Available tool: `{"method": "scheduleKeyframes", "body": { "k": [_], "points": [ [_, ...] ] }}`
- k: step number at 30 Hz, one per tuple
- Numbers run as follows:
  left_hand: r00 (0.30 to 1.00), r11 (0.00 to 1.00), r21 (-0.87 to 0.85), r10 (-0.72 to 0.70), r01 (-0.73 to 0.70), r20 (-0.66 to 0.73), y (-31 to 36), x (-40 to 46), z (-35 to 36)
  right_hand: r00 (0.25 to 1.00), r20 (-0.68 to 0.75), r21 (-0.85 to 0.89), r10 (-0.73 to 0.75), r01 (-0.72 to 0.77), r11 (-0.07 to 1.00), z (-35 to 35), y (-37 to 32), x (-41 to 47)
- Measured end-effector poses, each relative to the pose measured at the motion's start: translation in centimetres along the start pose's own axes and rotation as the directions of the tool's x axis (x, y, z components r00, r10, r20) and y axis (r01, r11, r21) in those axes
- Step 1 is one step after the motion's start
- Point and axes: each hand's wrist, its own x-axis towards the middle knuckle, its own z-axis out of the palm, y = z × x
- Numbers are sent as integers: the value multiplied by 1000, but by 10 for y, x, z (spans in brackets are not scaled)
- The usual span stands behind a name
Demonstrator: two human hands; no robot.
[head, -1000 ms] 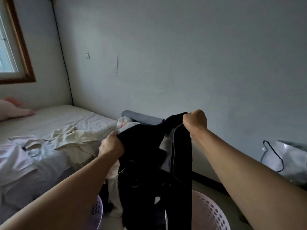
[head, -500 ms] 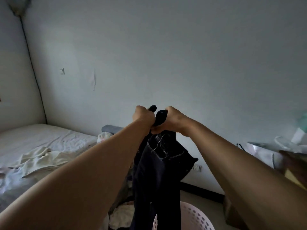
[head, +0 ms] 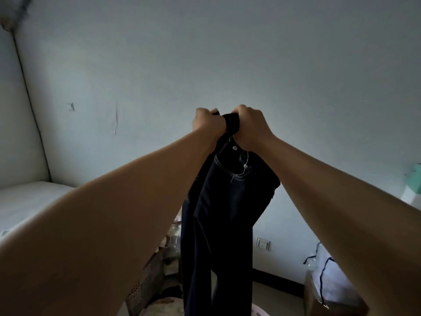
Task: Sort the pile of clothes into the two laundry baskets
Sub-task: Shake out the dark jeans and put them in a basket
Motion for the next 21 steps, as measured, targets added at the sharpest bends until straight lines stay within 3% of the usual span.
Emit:
{"method": "scheduleKeyframes", "body": {
  "k": [11,21],
  "points": [
    [992,997,-24,73,-76,-106,15,60,85,995,-85,8,-52,53,999,0,89,72],
    [984,983,116,-127,141,-123,-93,50,119,984,92,89,154,-162,983,101,147,14]
  ]
}}
